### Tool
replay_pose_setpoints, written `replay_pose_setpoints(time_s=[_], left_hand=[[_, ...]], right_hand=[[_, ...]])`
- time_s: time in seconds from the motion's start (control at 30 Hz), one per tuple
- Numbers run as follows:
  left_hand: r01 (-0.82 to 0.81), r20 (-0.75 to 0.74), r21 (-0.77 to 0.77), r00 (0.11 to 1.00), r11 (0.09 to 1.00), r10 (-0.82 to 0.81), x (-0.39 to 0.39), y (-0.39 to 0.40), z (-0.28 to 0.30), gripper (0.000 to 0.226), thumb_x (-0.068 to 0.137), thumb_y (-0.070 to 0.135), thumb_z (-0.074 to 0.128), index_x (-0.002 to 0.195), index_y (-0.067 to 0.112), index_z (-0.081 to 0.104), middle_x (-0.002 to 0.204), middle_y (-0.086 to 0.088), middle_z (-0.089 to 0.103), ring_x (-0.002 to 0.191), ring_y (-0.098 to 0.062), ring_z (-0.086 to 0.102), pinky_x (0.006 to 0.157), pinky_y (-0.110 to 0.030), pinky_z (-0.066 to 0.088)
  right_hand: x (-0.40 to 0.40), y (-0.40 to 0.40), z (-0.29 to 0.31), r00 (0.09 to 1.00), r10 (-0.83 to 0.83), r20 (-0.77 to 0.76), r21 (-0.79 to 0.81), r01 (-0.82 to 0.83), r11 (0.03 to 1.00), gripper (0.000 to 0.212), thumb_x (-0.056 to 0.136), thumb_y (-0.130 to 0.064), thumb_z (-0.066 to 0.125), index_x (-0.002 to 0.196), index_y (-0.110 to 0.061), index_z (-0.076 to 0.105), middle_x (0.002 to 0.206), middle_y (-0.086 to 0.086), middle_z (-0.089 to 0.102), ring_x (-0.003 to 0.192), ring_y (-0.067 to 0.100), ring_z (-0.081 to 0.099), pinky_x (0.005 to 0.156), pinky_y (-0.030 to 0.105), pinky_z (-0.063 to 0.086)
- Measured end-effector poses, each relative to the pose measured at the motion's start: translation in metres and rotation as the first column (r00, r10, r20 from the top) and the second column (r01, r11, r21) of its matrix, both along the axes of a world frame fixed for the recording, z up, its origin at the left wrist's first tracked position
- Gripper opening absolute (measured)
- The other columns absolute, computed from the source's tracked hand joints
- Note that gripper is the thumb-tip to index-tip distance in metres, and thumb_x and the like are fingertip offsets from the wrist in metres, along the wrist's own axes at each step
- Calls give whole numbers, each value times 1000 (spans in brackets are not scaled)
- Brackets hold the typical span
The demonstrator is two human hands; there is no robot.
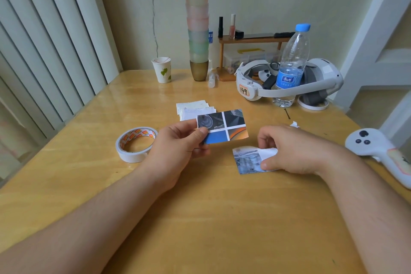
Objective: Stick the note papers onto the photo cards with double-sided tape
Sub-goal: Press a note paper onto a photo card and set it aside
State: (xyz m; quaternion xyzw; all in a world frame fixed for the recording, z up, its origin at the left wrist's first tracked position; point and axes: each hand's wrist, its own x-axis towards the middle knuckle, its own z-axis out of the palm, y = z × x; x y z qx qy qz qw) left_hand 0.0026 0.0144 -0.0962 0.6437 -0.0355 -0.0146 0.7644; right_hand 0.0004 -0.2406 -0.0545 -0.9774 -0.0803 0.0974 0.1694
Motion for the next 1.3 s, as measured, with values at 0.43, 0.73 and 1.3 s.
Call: replay_pose_setpoints(time_s=[0.43, 0.73, 1.3], left_hand=[[-69, 17, -79, 997, 994, 70, 3, 3, 1, 20, 101, 6, 64, 119, 6, 72, 68, 4, 68, 63, -13, 62, 73, -29, 64], [-92, 32, -22, 995, 996, 93, 5, 4, -2, 20, 102, 8, 65, 120, 11, 73, 84, -2, 76, 68, -16, 64, 80, -36, 64], [-144, 80, 127, 988, 981, 135, 3, 2, -4, 15, 99, 8, 71, 107, 17, 80, 102, 1, 82, 83, -11, 75, 84, -34, 63]], right_hand=[[9, 4, -2, 973, -232, 24, 654, 160, 739, 19, 87, -4, 81, 93, -20, 74, 87, 1, 79, 68, 8, 73, 56, 25, 56], [19, 0, 8, 882, -451, -136, 960, 229, 159, 32, 96, 7, 61, 109, -21, 69, 110, 7, 77, 96, 24, 76, 75, 37, 62], [8, 21, 6, 970, -183, -160, 971, 188, 150, 16, 100, -7, 61, 97, -15, 75, 86, 0, 76, 78, 14, 61, 66, 25, 46]])
